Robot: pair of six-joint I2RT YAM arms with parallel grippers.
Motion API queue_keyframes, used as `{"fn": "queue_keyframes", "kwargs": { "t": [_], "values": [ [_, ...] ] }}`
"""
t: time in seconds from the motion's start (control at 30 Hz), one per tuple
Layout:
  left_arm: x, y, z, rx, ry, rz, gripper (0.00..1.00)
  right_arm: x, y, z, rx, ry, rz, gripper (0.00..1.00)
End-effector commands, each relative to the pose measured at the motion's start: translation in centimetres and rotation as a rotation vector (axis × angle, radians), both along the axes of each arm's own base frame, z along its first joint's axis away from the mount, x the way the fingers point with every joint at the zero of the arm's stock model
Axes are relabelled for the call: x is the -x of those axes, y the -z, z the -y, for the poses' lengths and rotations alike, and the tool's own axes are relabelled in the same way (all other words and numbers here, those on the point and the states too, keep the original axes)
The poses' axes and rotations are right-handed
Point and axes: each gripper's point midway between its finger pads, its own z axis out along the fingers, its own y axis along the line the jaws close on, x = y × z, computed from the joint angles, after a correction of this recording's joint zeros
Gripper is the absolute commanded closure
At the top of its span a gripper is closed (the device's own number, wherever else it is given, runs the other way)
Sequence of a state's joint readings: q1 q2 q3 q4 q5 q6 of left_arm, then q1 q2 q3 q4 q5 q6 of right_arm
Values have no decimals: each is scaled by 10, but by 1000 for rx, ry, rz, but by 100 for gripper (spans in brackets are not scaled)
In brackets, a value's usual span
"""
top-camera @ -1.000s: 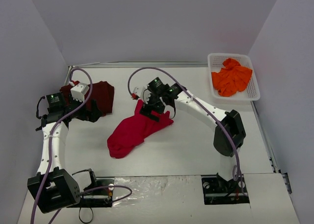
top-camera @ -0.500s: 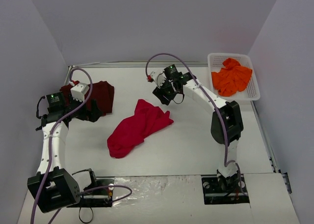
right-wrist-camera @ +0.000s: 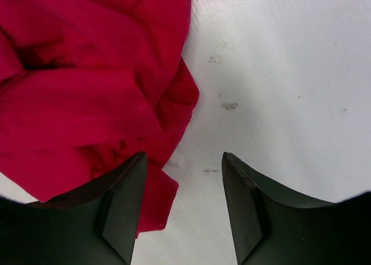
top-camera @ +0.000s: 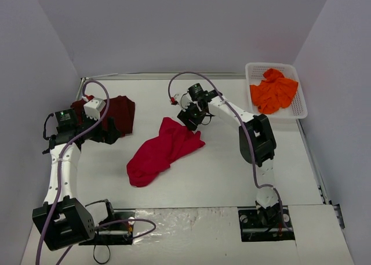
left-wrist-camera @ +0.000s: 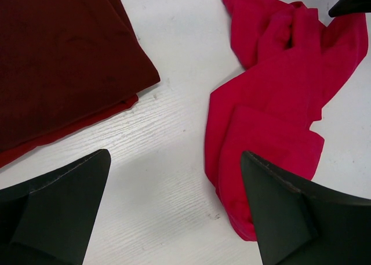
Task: Fold and stack the t-shirts
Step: Flatten out the tshirt
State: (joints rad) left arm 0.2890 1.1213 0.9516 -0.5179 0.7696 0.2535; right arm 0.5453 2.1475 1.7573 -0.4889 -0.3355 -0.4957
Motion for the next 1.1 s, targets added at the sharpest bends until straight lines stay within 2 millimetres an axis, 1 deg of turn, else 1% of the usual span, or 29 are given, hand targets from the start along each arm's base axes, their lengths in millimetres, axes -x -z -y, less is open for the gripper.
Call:
{"fn": "queue_keyframes", "kwargs": {
  "t": [0.0, 0.27, 0.4, 0.53, 0.57, 0.6, 0.63, 0.67, 0.7, 0.73, 0.8, 0.83, 0.9, 1.0, 1.03, 1.07],
  "values": [
    [-3, -5, 1, -3, 22, 31, 6, 3, 0, -9, -4, -29, -14, 50],
    [-4, -4, 0, -7, 22, 31, 6, 14, 22, -18, 22, -66, -52, 50],
    [-4, -5, 0, -7, 22, 31, 6, 23, 29, -27, 30, -99, -65, 50],
    [-4, -5, 1, -6, 23, 31, 6, 23, 38, -29, 54, -103, -68, 51],
    [-4, -5, 1, -6, 23, 32, 6, 22, 42, -29, 61, -101, -71, 52],
    [-3, -5, 1, -5, 23, 29, 6, 20, 44, -28, 66, -96, -70, 56],
    [-3, -5, 1, -6, 23, 31, 6, 19, 49, -25, 81, -86, -72, 61],
    [-3, -5, 1, -5, 23, 29, 6, 15, 49, -24, 83, -79, -66, 70],
    [-3, -5, 1, -5, 23, 29, 6, 14, 51, -22, 91, -75, -66, 73],
    [-3, -5, 1, -5, 23, 29, 6, 12, 55, -18, 102, -66, -68, 80],
    [-3, -5, 1, -4, 24, 30, 6, 8, 57, -12, 111, -52, -68, 87],
    [-3, -6, 2, -3, 26, 32, 6, 3, 57, -5, 124, -35, -57, 100],
    [-3, -6, 2, -1, 26, 33, 6, -4, 51, 1, 128, -10, -40, 100],
    [-3, -9, 3, 7, 30, 36, 6, -19, 19, 10, 121, 28, 35, 100],
    [-2, -9, 4, 13, 32, 33, 6, -24, -6, 10, 101, 34, 84, 100],
    [-3, -10, 6, 13, 36, 35, 6, -27, -20, 10, 92, 39, 115, 100]
  ]
}}
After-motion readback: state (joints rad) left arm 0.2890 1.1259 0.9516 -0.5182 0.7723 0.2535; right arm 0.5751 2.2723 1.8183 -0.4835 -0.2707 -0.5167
